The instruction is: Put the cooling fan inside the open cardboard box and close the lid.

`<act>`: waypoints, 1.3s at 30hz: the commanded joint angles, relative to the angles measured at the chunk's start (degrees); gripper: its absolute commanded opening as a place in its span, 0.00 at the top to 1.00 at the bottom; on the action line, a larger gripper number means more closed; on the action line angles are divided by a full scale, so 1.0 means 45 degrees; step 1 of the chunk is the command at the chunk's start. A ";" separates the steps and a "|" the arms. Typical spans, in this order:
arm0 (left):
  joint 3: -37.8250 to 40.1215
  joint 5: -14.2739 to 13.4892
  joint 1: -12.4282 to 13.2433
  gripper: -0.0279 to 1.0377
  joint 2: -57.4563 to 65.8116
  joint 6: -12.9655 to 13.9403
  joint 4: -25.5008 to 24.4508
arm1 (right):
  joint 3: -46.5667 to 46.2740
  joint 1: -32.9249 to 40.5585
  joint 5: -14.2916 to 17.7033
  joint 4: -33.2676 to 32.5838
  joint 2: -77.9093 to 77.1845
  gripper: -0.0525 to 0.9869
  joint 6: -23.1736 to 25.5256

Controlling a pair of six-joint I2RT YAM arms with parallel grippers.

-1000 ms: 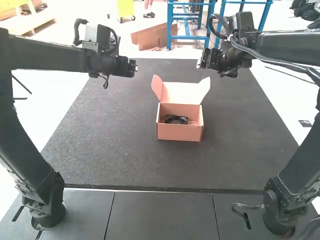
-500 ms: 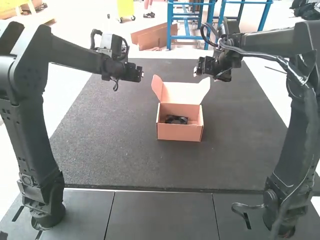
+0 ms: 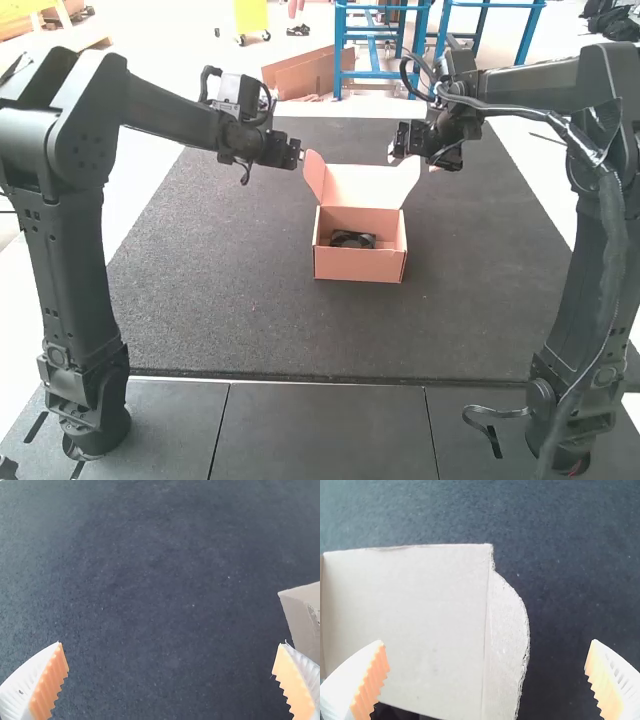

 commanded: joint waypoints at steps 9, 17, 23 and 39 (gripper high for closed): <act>0.0721 0.0863 -0.0124 0.06 0.0246 -0.0073 -0.0055 | 0.1352 -0.0657 -0.0771 -0.0524 0.0582 0.10 0.0068; 0.0740 0.1839 -0.0183 0.06 0.0227 -0.0307 -0.0075 | 0.1548 -0.0657 -0.0947 -0.0817 0.0816 0.14 0.0127; 0.0760 0.2347 -0.0183 0.06 0.0168 -0.0327 -0.0075 | 0.1509 -0.0559 -0.0849 -0.0797 0.0816 0.22 -0.0029; 0.0760 0.2386 -0.0339 0.06 0.0031 -0.0307 -0.0231 | 0.1528 -0.0540 -0.0498 -0.0680 0.0601 0.49 -0.0264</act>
